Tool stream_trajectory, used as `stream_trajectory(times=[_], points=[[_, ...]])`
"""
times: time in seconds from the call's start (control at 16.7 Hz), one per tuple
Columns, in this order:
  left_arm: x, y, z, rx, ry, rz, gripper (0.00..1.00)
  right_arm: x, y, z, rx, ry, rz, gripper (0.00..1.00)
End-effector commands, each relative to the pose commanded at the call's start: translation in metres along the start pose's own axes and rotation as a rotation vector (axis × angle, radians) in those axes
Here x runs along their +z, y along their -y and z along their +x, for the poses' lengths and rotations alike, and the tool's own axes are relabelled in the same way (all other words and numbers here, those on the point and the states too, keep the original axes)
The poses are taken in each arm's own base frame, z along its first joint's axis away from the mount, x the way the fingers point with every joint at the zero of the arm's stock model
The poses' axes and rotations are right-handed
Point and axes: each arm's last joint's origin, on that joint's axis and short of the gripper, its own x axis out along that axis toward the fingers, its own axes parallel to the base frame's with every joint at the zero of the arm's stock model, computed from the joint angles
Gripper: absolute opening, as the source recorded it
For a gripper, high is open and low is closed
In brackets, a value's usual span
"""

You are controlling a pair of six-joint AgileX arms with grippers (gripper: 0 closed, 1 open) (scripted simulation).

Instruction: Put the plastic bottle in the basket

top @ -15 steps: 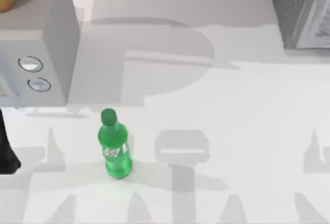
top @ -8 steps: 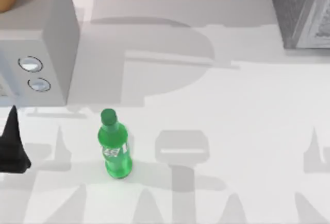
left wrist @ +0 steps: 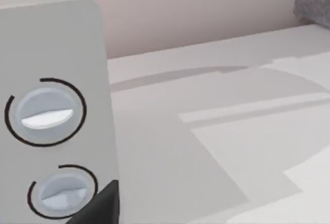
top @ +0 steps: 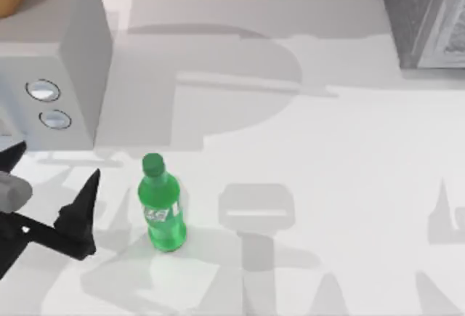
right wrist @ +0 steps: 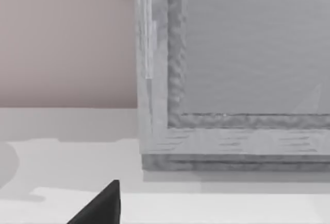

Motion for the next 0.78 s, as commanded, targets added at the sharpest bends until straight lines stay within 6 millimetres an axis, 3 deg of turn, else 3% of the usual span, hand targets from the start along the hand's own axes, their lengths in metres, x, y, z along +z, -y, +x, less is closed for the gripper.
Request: stream_trajectory(times=[0.3, 0.78], points=[[-0.021, 0.012, 0.011, -0.195, -0.041, 0.021, 1.00, 0.000, 0.000, 0.000, 0.000, 0.000, 0.000, 1.00], [-0.041, 0.026, 0.011, -0.388, -0.077, 0.037, 1.00, 0.000, 0.000, 0.000, 0.000, 0.000, 0.000, 1.00]])
